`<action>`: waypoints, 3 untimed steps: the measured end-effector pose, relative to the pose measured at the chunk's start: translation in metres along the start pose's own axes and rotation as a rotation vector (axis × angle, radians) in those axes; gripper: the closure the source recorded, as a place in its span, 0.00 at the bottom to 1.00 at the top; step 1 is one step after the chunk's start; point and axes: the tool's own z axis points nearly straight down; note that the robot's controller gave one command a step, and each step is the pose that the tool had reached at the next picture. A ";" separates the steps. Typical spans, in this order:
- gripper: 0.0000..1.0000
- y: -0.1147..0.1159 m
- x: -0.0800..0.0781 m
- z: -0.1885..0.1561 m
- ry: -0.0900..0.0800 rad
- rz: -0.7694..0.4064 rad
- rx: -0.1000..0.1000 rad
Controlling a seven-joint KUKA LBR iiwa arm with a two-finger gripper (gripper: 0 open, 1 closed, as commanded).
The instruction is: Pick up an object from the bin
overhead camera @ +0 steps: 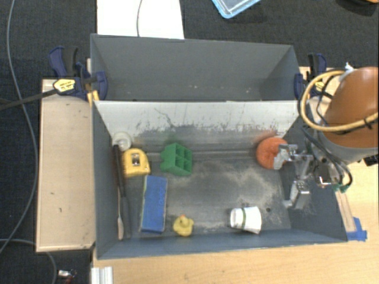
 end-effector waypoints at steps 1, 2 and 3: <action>0.00 0.000 -0.002 -0.004 -0.008 -0.003 0.001; 1.00 0.016 -0.041 -0.023 -0.011 0.066 0.001; 0.00 0.016 -0.041 -0.023 -0.011 0.064 0.001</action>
Offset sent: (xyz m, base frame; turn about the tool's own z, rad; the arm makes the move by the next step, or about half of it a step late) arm 0.0401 0.0159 0.0217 0.0673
